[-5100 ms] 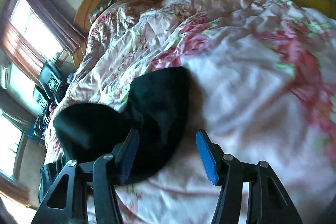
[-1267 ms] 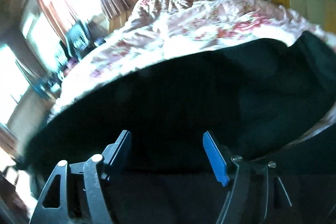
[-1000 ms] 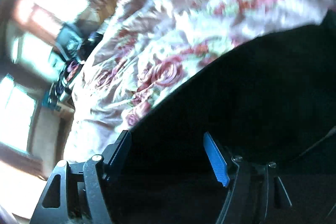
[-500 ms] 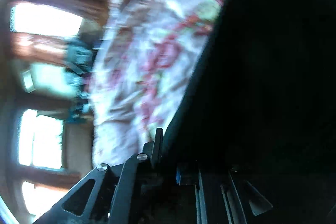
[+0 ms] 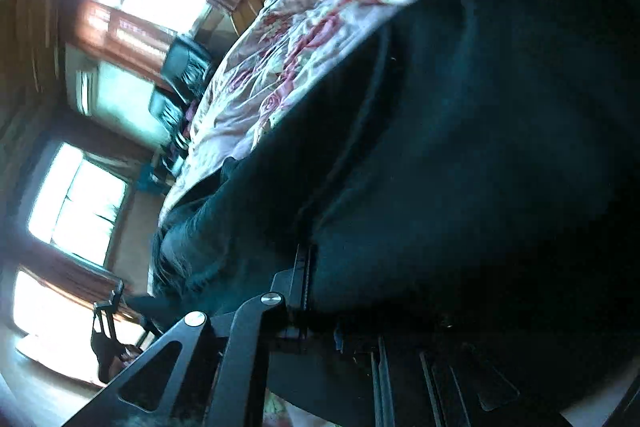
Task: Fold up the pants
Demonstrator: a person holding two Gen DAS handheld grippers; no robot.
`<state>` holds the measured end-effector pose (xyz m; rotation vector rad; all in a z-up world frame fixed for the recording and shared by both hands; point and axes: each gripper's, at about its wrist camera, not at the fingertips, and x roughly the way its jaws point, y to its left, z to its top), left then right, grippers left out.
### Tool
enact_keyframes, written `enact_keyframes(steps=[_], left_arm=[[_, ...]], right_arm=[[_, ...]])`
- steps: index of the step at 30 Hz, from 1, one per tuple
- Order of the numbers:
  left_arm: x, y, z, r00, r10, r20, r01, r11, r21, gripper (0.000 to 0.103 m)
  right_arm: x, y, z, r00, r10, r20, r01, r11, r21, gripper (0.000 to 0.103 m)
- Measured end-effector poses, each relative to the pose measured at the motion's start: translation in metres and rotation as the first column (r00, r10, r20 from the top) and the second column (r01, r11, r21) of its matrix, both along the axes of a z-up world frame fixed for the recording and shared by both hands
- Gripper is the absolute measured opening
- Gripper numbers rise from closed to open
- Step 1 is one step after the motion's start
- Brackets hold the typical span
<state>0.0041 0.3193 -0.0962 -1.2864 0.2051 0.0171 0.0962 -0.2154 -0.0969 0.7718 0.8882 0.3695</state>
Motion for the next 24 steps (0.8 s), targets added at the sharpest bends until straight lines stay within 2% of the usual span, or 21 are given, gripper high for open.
enact_keyframes(steps=[4,7,11,13,15,17,20,24], left_arm=[[-0.005,-0.006,0.000,0.998,-0.058,0.003,0.058,0.998,-0.026,0.073],[-0.005,-0.012,0.004,0.997,-0.075,-0.028,0.075,0.997,0.018,0.073],[0.001,-0.024,0.005,0.981,-0.169,-0.099,0.173,0.984,0.032,0.069],[0.003,-0.028,0.006,0.974,-0.183,-0.131,0.193,0.979,0.063,0.058],[0.004,-0.031,0.015,0.972,-0.163,-0.169,0.189,0.971,0.148,0.032],[0.009,-0.034,0.022,0.969,-0.162,-0.187,0.201,0.957,0.209,0.025],[0.015,-0.037,0.030,0.965,-0.172,-0.198,0.218,0.945,0.244,0.019],[0.023,-0.017,0.052,0.980,-0.122,-0.158,0.163,0.946,0.279,0.016]], right_arm=[[0.000,0.003,0.000,0.999,0.027,0.029,-0.026,0.999,-0.029,0.007],[0.002,0.005,-0.003,0.999,0.027,0.039,-0.026,0.999,-0.021,0.007],[0.003,0.008,-0.004,0.998,0.036,0.047,-0.034,0.999,-0.038,0.007],[0.002,0.009,-0.003,0.998,0.040,0.054,-0.037,0.998,-0.050,0.007],[-0.001,0.011,-0.001,0.997,0.044,0.064,-0.039,0.997,-0.073,0.007],[0.000,0.012,0.000,0.997,0.048,0.065,-0.042,0.995,-0.093,0.007],[0.001,0.014,0.005,0.997,0.054,0.061,-0.047,0.992,-0.114,0.007],[0.003,0.019,0.021,0.995,0.061,0.079,-0.049,0.989,-0.139,0.008]])
